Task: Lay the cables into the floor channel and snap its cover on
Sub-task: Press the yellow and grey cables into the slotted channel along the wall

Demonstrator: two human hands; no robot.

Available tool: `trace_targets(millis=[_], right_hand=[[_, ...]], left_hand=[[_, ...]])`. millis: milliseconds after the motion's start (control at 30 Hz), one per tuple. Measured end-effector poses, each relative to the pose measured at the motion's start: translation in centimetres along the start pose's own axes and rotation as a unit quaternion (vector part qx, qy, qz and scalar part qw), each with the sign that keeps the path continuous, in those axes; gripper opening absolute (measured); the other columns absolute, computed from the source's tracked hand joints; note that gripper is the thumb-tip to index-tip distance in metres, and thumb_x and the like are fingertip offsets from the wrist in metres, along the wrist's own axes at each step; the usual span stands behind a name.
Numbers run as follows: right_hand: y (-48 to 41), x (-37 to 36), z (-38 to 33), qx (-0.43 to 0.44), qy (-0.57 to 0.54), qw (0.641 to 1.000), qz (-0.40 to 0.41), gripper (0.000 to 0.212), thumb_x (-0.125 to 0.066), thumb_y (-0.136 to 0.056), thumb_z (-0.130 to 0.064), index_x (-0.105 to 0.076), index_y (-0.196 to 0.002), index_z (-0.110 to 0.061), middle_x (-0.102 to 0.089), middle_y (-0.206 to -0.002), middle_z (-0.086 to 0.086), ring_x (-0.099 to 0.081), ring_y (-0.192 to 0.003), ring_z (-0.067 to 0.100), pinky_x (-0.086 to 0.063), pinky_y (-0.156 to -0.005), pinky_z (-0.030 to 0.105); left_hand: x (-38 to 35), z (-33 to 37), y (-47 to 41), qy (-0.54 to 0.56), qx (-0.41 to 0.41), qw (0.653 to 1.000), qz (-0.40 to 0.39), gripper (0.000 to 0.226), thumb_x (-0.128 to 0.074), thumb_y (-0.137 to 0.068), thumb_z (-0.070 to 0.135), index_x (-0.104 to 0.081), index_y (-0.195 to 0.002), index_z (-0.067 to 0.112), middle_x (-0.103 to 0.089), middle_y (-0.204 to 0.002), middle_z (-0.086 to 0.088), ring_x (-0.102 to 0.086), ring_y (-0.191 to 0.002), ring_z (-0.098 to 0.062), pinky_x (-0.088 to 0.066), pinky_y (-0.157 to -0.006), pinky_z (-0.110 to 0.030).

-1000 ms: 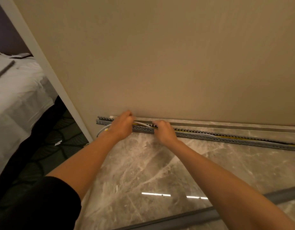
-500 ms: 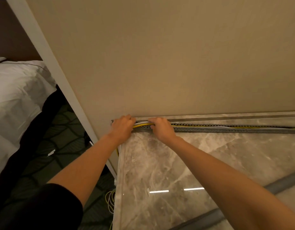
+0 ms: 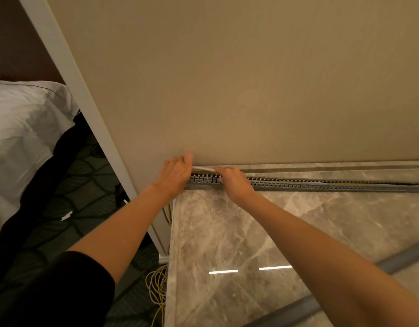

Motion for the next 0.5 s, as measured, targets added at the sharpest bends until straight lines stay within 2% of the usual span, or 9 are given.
trace_targets(millis=[133, 267, 400, 500], right_hand=[[-0.2, -0.2, 0.0, -0.004, 0.012, 1.000, -0.003, 0.043, -0.046, -0.093, 0.006, -0.050, -0.133, -0.009, -0.065, -0.116, 0.022, -0.059, -0.110, 0.035, -0.047, -0.086, 0.040], [-0.5, -0.5, 0.4, -0.002, 0.018, 1.000, -0.003, 0.028, -0.044, -0.096, 0.001, -0.058, -0.119, -0.006, -0.066, -0.109, 0.022, -0.061, -0.106, 0.033, -0.045, -0.077, 0.036], [-1.0, -0.6, 0.6, -0.003, 0.018, 1.000, -0.004, 0.026, -0.043, -0.097, -0.001, -0.063, -0.113, -0.005, -0.067, -0.106, 0.022, -0.062, -0.104, 0.034, -0.035, -0.070, 0.031], [-1.0, -0.6, 0.6, -0.006, 0.028, 1.000, -0.006, 0.029, -0.043, -0.097, -0.001, -0.061, -0.119, -0.007, -0.065, -0.109, 0.022, -0.060, -0.106, 0.035, -0.041, -0.074, 0.036]], left_hand=[[-0.6, -1.3, 0.0, -0.023, -0.005, 1.000, -0.012, 0.030, -0.040, -0.094, -0.002, -0.041, -0.124, 0.002, -0.049, -0.127, -0.019, -0.047, -0.116, -0.034, -0.042, -0.093, -0.042], [-0.9, -2.4, 0.7, -0.047, -0.001, 0.999, -0.019, 0.022, -0.043, -0.098, 0.009, -0.049, -0.117, 0.002, -0.048, -0.126, -0.016, -0.047, -0.115, -0.033, -0.043, -0.091, -0.046], [-1.2, -4.4, 1.8, 0.011, 0.036, 0.999, -0.019, 0.031, -0.052, -0.095, 0.020, -0.045, -0.120, 0.003, -0.046, -0.125, -0.016, -0.051, -0.108, -0.034, -0.048, -0.085, -0.045], [-2.4, -5.8, 2.6, 0.133, 0.111, 0.984, -0.027, 0.037, -0.058, -0.092, 0.019, -0.043, -0.119, -0.001, -0.050, -0.118, -0.021, -0.057, -0.100, -0.037, -0.049, -0.082, -0.044]])
Point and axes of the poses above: each hand's wrist, its own y-axis away from the middle knuckle, its own x-axis out of the back of the hand, z = x × y, the point moved 4 cm from there along -y, towards the middle knuckle
